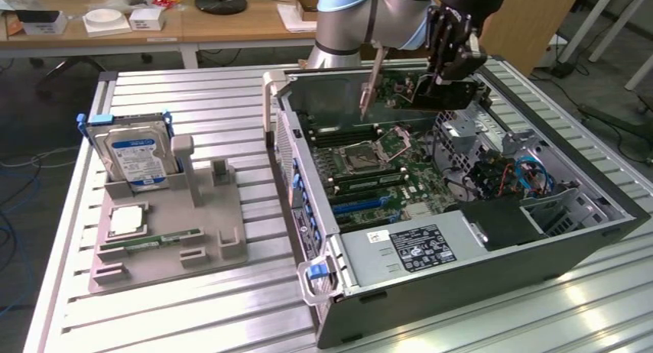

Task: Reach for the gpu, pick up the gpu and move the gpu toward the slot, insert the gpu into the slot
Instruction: 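Insert the gpu into the slot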

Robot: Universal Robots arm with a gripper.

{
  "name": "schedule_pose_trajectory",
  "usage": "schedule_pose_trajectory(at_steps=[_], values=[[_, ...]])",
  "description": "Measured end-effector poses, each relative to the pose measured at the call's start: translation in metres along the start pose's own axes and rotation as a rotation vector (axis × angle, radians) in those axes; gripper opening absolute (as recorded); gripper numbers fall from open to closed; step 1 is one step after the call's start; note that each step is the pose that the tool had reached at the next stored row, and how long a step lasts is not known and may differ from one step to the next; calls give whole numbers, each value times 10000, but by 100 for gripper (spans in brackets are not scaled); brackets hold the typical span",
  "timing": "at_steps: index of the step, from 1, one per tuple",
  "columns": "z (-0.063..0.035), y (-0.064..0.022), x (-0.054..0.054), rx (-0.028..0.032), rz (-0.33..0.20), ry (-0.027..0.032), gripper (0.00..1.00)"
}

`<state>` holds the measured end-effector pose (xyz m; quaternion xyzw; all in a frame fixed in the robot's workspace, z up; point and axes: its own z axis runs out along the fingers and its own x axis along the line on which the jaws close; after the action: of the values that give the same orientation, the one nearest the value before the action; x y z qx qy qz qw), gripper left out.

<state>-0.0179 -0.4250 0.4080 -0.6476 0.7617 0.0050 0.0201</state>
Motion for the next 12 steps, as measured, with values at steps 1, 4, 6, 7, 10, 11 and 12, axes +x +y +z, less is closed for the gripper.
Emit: schedule_pose_trajectory(at_steps=[1, 4, 6, 7, 10, 11, 12], values=[[3, -1, 0, -4, -115, -2, 26], [14, -2, 0, 8, -512, -16, 26], [23, -1, 0, 13, -857, -25, 26], [27, 0, 1, 49, -955, -30, 26], [37, 31, 22, 265, -979, -56, 26], [43, 52, 29, 337, -981, -65, 26], [52, 77, 35, 390, -981, -73, 26]])
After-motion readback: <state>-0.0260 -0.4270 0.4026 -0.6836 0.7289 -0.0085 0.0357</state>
